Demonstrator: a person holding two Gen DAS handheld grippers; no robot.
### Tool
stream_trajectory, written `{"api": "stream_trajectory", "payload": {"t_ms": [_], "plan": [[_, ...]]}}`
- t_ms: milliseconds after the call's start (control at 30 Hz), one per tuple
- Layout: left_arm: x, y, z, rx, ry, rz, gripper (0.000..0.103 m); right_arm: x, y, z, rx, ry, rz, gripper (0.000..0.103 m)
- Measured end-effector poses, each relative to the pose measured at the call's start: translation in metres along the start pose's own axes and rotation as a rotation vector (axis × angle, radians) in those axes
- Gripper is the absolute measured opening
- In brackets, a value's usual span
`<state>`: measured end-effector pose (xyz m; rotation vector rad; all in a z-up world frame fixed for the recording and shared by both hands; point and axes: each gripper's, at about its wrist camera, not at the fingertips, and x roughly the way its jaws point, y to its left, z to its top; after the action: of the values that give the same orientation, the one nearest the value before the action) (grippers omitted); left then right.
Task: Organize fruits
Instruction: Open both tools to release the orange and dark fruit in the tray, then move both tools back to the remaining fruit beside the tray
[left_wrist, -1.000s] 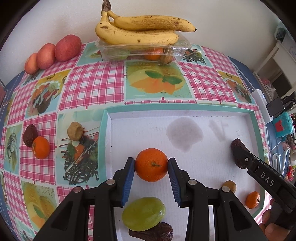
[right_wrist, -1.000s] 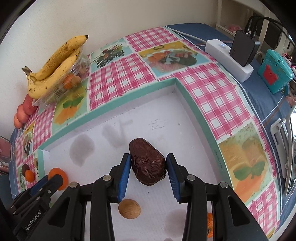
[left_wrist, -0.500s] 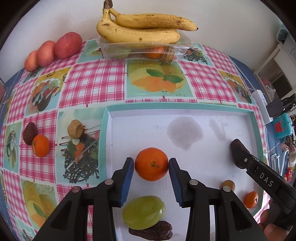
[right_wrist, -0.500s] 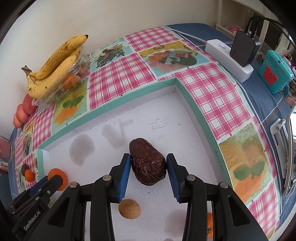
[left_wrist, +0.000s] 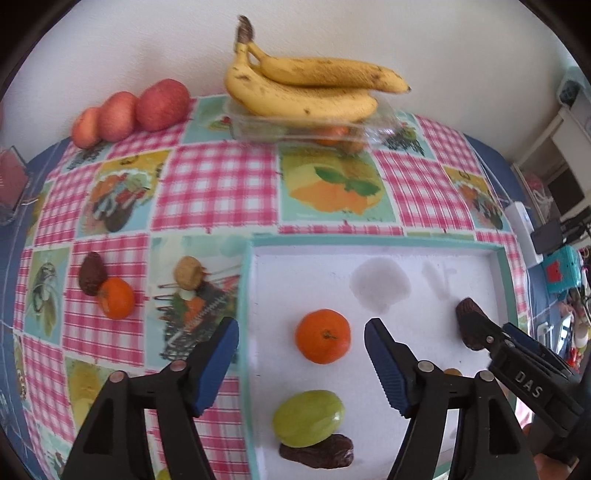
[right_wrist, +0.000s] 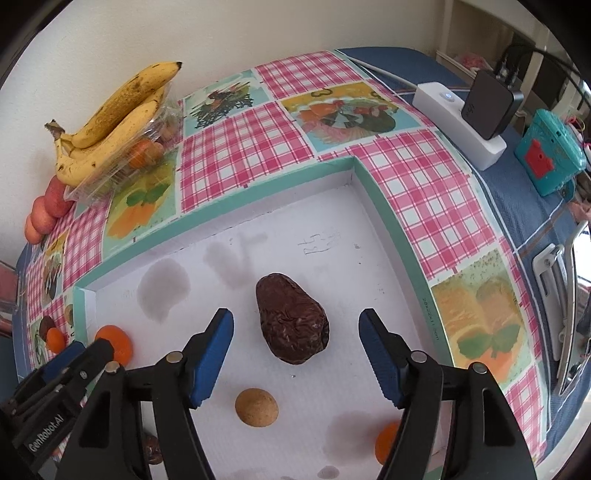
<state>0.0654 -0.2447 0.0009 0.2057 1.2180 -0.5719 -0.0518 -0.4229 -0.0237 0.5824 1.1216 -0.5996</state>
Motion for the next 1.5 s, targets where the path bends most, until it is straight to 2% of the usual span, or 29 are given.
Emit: {"api": "stream_trajectory", "payload": {"t_ms": [267, 333, 367, 700, 900, 1133, 1500], "plan": [[-0.020, 0.023, 0.007, -0.042, -0.057, 0.044, 0.099, -0.026, 0.010, 0.002, -0.050, -0.055, -0.001, 0.074], [-0.022, 0.028, 0.009, -0.045, -0.070, 0.060, 0.103, -0.030, 0.010, 0.002, -0.062, -0.069, 0.001, 0.083], [-0.023, 0.030, 0.009, -0.045, -0.076, 0.071, 0.103, -0.031, 0.012, 0.003, -0.067, -0.074, 0.004, 0.087], [-0.023, 0.054, 0.012, -0.068, -0.083, 0.093, 0.103, -0.031, 0.010, 0.000, -0.067, -0.085, -0.002, 0.087], [-0.032, 0.065, 0.015, -0.006, -0.111, 0.183, 0.103, -0.030, 0.024, -0.001, -0.108, -0.071, -0.014, 0.087], [-0.040, 0.098, 0.018, -0.032, -0.128, 0.240, 0.103, -0.038, 0.060, -0.003, -0.186, -0.098, -0.010, 0.087], [-0.053, 0.157, 0.016, -0.127, -0.148, 0.218, 0.103, -0.051, 0.101, -0.007, -0.226, -0.169, 0.006, 0.087]]}}
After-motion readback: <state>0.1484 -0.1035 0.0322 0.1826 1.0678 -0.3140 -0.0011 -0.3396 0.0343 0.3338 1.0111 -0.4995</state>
